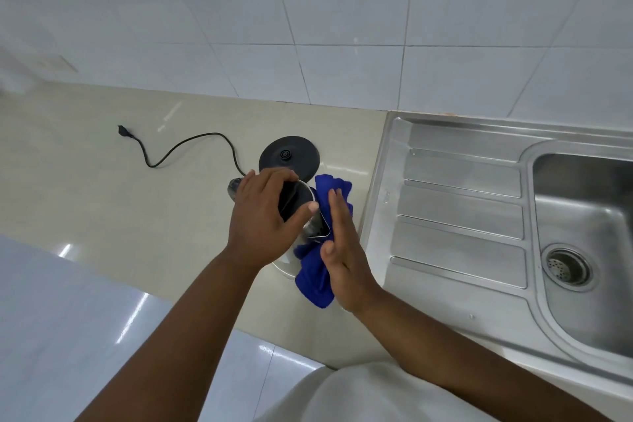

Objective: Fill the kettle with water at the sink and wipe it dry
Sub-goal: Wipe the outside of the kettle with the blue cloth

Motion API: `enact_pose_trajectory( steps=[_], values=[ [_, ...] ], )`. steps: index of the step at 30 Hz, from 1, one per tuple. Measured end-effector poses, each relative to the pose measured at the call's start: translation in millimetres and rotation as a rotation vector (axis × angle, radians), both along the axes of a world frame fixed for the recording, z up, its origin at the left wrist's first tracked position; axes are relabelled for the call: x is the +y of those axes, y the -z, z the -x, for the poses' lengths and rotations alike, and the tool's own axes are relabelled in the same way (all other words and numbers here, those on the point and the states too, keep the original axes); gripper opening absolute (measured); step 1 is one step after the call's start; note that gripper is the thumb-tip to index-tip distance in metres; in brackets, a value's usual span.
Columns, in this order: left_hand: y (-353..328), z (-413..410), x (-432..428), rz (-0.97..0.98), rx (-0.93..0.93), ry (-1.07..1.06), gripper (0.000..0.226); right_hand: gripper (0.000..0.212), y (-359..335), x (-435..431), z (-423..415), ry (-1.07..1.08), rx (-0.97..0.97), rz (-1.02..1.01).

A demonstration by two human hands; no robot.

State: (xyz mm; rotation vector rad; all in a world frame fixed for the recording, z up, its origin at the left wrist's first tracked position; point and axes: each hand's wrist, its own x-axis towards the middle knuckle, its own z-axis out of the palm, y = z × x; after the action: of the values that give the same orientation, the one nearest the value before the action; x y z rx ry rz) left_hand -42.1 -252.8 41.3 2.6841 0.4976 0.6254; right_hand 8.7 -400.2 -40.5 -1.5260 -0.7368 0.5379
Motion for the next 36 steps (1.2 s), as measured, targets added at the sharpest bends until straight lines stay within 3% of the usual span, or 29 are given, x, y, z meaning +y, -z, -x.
enact_pose_trajectory(
  steps=[3,6,8,11,13,16,19,21,23,26,30,33,36],
  values=[
    [0,-1,0,0.011,-0.008,-0.015,0.047,0.069,15,1,-7,-0.014,-0.019,0.013],
    [-1,-3,0,0.038,0.001,-0.035,0.045,0.081,26,8,-22,0.012,0.249,0.038],
    [-2,-4,1,0.068,0.007,-0.047,0.045,0.088,27,8,-29,-0.033,0.314,0.074],
    [-4,-5,5,0.135,-0.022,-0.003,0.038,0.082,-5,5,-17,-0.029,0.086,0.068],
    [-6,-3,7,0.186,-0.048,0.027,0.03,0.09,-15,5,-2,-0.035,-0.126,0.027],
    [-9,-2,6,0.2,-0.038,0.038,0.028,0.088,-2,8,7,0.017,-0.239,-0.016],
    [-8,-3,6,0.13,-0.003,0.057,0.036,0.08,25,12,-5,0.043,-0.022,-0.024],
    [-6,-2,5,-0.003,0.057,0.055,0.042,0.084,30,14,-13,0.019,0.252,0.036],
    [-2,-1,1,-0.166,0.126,0.003,0.042,0.092,23,16,-16,0.021,0.376,0.097],
    [1,-1,-8,-0.242,0.153,-0.068,0.038,0.09,-5,9,-2,0.03,0.225,0.036],
    [1,-3,-6,-0.172,0.11,-0.033,0.032,0.078,-4,3,18,0.026,-0.081,-0.04],
    [0,-3,1,-0.119,0.076,0.035,0.026,0.078,19,5,5,0.032,0.053,-0.013],
    [-1,-4,4,-0.114,0.069,0.078,0.024,0.098,23,8,-12,0.009,0.329,0.109]
  ],
)
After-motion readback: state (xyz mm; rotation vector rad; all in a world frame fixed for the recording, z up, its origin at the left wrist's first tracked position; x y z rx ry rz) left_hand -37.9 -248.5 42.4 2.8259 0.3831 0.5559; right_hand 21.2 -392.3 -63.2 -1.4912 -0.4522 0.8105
